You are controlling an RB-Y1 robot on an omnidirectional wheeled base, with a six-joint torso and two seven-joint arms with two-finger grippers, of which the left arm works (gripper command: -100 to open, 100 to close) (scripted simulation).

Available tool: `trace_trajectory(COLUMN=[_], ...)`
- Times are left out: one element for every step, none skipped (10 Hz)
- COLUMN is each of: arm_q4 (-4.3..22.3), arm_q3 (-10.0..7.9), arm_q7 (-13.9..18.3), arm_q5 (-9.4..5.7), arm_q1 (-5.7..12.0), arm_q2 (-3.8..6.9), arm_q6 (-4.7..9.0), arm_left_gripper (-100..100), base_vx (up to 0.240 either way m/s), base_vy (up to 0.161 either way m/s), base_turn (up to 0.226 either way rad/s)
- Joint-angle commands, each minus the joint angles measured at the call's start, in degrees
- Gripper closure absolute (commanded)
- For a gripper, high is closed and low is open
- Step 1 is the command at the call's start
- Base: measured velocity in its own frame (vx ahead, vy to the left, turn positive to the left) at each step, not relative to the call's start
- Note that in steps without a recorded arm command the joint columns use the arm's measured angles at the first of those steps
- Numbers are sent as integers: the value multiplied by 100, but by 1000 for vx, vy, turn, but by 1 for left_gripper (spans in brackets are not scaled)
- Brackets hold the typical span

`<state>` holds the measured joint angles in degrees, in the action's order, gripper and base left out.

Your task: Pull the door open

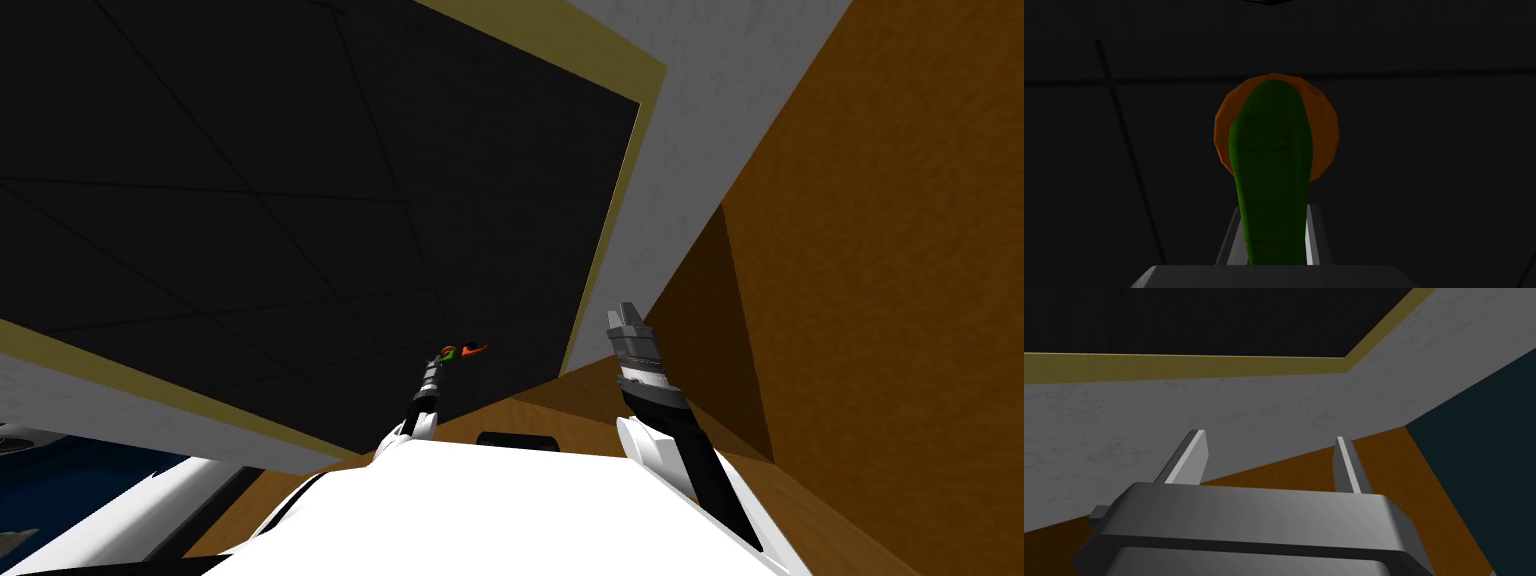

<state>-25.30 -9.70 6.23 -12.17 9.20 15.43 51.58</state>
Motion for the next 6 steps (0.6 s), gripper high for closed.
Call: trace_trajectory(arm_q4=[63, 63, -102, 31, 89, 22], arm_q3=[-86, -86, -86, -86, -109, -109], arm_q7=[35, 35, 35, 35, 68, 68], arm_q5=[-51, -51, -51, -51, -65, -65], arm_q1=[-154, -154, -154, -154, -224, -224], arm_q2=[158, 158, 158, 158, 234, 234], arm_q6=[2, 2, 2, 2, 9, 9], arm_left_gripper=[100, 100, 100, 100, 100, 100], base_vx=[-101, -127, -80, -35, -56, -64], base_vy=[18, -5, 1, 12, 2, -5], base_turn=[67, 24, 21, 14, 6, 24])
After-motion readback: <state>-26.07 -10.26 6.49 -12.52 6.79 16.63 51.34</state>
